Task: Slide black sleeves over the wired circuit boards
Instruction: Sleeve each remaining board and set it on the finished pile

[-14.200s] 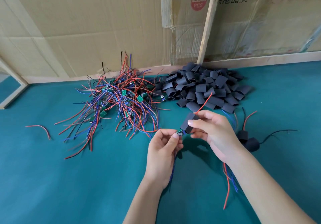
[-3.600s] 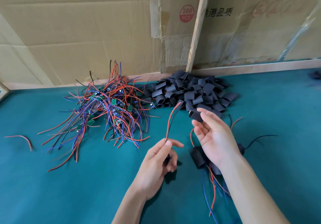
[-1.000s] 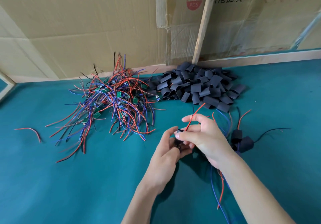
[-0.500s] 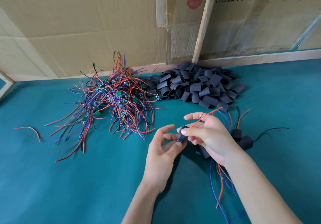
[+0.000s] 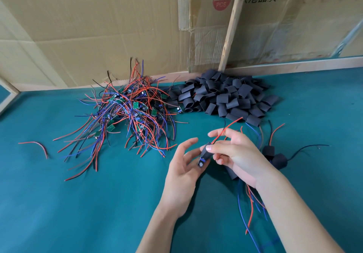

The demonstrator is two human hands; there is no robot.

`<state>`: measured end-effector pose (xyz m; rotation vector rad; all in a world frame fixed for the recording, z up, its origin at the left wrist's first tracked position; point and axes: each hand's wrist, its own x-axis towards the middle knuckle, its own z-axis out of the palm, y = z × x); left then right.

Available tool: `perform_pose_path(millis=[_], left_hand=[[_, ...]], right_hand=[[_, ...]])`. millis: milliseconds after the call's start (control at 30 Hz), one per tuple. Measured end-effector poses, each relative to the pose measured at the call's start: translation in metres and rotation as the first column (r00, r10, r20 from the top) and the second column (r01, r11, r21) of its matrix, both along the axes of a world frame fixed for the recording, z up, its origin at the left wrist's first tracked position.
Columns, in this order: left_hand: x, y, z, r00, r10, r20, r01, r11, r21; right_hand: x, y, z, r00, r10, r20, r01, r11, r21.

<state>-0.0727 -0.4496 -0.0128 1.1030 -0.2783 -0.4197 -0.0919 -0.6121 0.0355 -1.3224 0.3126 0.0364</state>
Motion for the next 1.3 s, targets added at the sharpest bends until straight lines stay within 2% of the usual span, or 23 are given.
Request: perform_pose_path(millis=[133, 300, 700, 933, 1100, 1300], left_hand=[[-0.002, -0.002, -0.001, 0.995, 0.095, 0.026, -0.096, 0.993, 0.062], [-0.004, -0.003, 0.000, 0.990, 0.135, 0.045, -0.140, 0.982, 0.129], [-0.002, 0.003, 0.009, 0.996, 0.060, -0.071, -0.061, 0.998, -0.021], [-0.002, 0.004, 0.011, 0.996, 0.026, -0.091, -0.031, 0.998, -0.057], [-0.002, 0.003, 0.009, 0.994, 0.079, -0.075, -0.079, 0.997, 0.002], [-0.003, -0.001, 0.006, 0.988, 0.155, 0.013, -0.156, 0.983, 0.092]], right_hand=[[0.000, -0.002, 0.002, 0.999, -0.034, 0.004, 0.033, 0.997, 0.067], [0.000, -0.001, 0.004, 0.995, -0.077, 0.066, 0.077, 0.997, 0.007], [-0.001, -0.002, 0.004, 0.993, -0.111, 0.050, 0.111, 0.994, 0.006], [-0.002, -0.003, 0.004, 0.997, -0.063, 0.044, 0.061, 0.996, 0.059], [-0.003, -0.003, 0.005, 0.998, -0.034, 0.056, 0.032, 0.999, 0.039], [-0.003, 0.001, 0.004, 0.999, 0.022, 0.041, -0.022, 1.000, -0.001]])
